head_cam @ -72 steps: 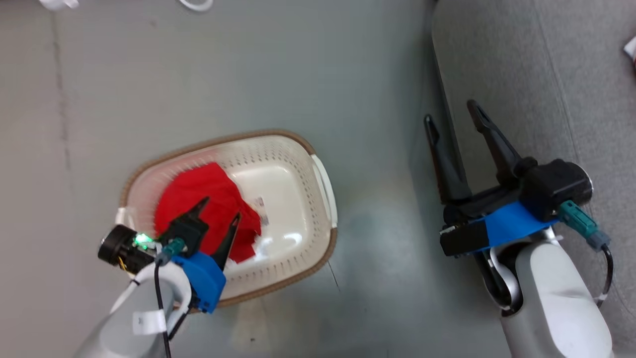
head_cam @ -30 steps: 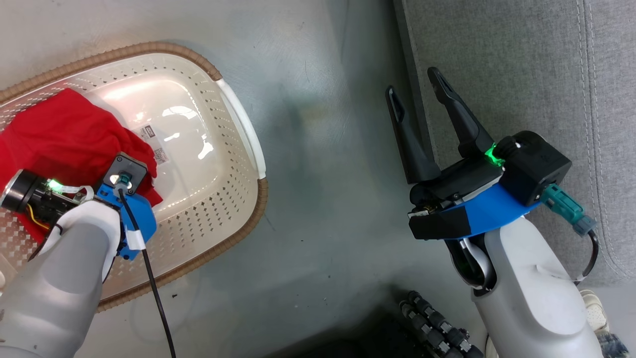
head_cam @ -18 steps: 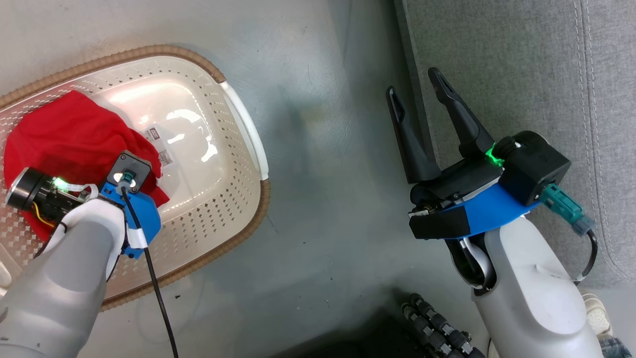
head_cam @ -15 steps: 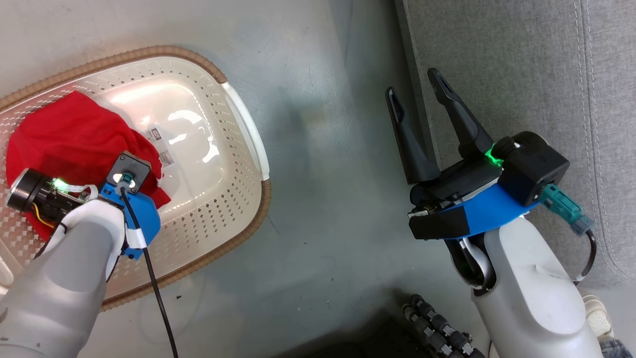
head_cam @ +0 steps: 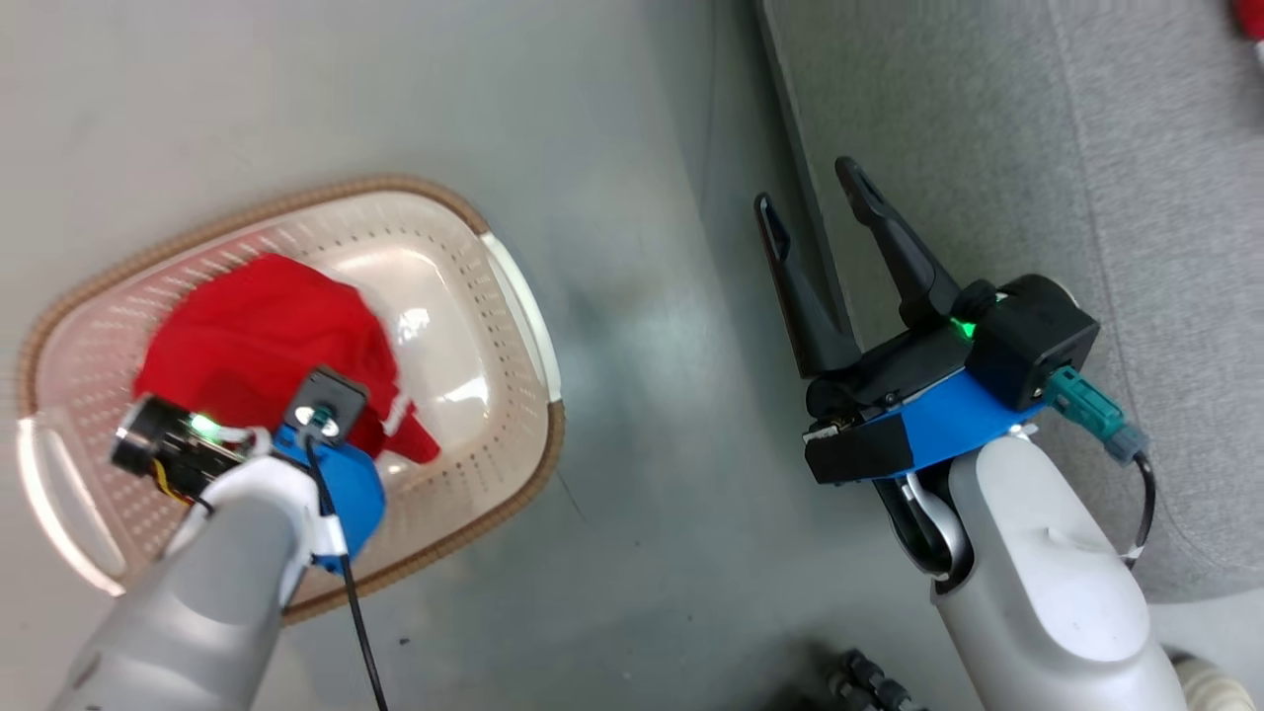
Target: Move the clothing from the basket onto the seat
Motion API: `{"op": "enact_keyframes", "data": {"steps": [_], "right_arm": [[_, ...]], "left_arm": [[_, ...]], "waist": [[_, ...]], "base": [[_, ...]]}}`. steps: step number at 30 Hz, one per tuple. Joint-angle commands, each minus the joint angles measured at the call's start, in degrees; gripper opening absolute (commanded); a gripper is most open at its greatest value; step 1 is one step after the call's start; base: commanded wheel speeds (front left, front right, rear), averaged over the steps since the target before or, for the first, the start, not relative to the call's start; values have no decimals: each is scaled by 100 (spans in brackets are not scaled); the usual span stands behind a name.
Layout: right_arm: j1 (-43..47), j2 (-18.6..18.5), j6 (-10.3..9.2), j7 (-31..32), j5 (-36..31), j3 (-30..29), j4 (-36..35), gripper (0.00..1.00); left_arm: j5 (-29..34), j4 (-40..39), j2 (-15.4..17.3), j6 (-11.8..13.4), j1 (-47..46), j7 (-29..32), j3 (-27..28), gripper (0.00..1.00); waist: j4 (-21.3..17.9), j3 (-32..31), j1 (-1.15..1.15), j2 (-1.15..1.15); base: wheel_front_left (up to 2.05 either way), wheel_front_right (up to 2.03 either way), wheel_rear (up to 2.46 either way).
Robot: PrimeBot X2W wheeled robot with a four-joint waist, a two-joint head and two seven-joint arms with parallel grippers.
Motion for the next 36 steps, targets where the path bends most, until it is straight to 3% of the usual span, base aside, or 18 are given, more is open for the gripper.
{"op": "enact_keyframes", "data": {"steps": [1, 10, 15, 20, 36], "right_arm": [[97, 2, 1, 9, -43, -10, 65, 100], [615, -2, 1, 405, -238, -138, 325, 100], [890, -2, 1, 583, -229, -175, 313, 100], [1310, -3, 1, 789, -196, -247, 297, 100], [1941, -3, 1, 1146, -25, -135, 147, 100]], "left_arm": [[-41, 30, -76, -26, 100, -78, -29, 0], [-264, -69, -571, -216, 506, -438, 8, 0], [-366, -298, -668, -272, 646, -501, 105, 0], [-507, -952, -788, -341, 829, -506, 310, 0], [-951, -1791, -1126, -532, 343, -335, 372, 0]], "waist": [[189, -544, 0, 0], [695, -2070, 0, 0], [888, -2650, 0, 0], [1136, -3448, 0, 0], [1405, -4359, 0, 0]], "base": [[0, 0, 0], [0, 0, 0], [0, 0, 0], [0, 0, 0], [0, 0, 0]]}}
